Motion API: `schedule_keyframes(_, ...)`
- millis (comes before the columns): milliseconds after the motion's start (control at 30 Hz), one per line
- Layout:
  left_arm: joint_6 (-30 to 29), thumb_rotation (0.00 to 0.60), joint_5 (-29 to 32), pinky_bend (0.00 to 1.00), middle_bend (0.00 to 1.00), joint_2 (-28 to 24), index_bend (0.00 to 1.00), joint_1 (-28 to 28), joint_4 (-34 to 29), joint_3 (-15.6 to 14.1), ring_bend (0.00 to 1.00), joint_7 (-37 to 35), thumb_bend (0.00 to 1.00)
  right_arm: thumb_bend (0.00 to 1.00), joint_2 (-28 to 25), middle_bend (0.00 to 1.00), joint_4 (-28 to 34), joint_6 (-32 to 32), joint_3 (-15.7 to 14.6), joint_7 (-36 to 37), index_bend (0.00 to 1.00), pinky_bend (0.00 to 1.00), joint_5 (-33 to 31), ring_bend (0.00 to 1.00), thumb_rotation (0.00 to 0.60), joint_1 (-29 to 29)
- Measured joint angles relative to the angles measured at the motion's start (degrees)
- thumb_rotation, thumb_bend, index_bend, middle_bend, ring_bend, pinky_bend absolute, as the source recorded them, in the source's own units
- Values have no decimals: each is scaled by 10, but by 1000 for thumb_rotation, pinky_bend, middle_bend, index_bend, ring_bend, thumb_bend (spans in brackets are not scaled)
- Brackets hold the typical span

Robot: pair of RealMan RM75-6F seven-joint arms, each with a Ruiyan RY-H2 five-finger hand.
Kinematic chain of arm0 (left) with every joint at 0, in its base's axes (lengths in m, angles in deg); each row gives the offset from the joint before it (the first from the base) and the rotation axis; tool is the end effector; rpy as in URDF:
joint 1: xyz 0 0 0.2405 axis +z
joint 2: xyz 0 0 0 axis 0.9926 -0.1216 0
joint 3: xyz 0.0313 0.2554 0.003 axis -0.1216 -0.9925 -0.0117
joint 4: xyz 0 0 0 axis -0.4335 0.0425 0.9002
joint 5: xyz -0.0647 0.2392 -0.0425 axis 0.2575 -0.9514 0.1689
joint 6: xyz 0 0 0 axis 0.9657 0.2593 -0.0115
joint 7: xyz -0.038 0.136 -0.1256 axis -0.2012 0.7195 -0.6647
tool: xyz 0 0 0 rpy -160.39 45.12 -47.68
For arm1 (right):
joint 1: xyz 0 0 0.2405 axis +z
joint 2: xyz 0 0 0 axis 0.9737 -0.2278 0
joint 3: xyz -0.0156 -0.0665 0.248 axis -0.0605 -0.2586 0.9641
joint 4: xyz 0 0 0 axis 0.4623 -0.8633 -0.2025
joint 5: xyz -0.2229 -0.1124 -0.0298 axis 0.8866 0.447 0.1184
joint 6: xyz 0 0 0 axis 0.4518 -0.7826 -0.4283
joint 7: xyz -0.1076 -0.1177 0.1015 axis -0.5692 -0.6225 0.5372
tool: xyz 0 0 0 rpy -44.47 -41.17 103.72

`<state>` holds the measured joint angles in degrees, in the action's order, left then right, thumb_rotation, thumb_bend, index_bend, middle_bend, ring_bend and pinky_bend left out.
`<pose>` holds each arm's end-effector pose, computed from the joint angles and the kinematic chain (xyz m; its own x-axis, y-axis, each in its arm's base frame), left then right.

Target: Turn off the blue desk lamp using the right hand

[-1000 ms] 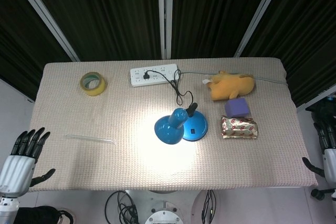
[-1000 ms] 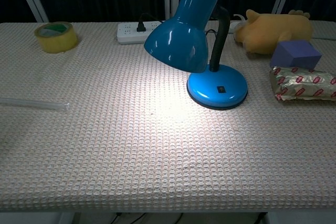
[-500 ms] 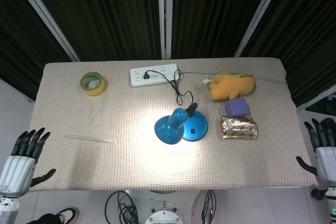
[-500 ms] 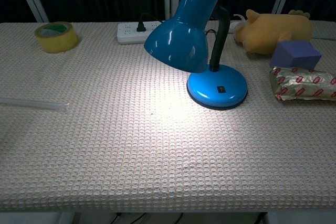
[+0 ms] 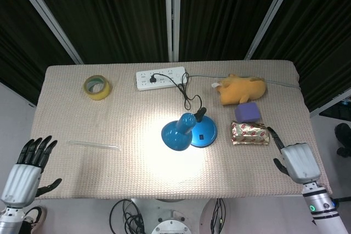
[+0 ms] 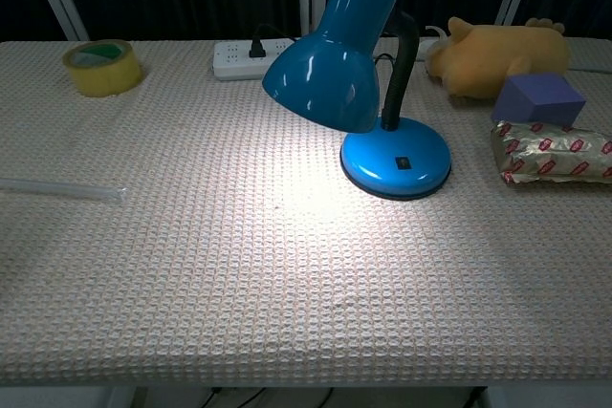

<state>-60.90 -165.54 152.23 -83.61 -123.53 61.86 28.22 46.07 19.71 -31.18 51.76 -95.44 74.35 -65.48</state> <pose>-0.2731 0.1789 0.1105 0.4402 -0.0396 0.8970 0.8804 -0.1772 -0.4399 -0.2471 -0.2464 0.0773 0.6379 -0.0854 0.7654 -0.7598 -0.2323 0.6073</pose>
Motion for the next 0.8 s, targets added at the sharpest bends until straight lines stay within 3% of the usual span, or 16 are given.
schedule_keyframes(100, -7, 600, -1, 0, 0, 0, 42, 4, -1, -1, 0, 0, 84, 625, 26, 999, 21, 58, 3, -66, 0, 906, -11, 937, 600, 33)
schedule_keyframes(300, -14, 600, -4, 0, 0, -6, 42, 11, 2, -6, 0, -5, 84, 628, 112, 999, 24, 139, 12, -177, 0, 906, -83, 937, 600, 92)
schedule_keyframes(500, -15, 600, -5, 0, 0, -12, 42, 11, 2, -6, 0, -13, 84, 600, 179, 999, 0, 167, 25, -256, 0, 906, -174, 937, 600, 136)
schedule_keyframes(800, -13, 600, -1, 0, 0, -18, 42, 9, 4, -3, 0, -26, 84, 598, 233, 999, -33, 173, 35, -320, 0, 906, -280, 937, 600, 186)
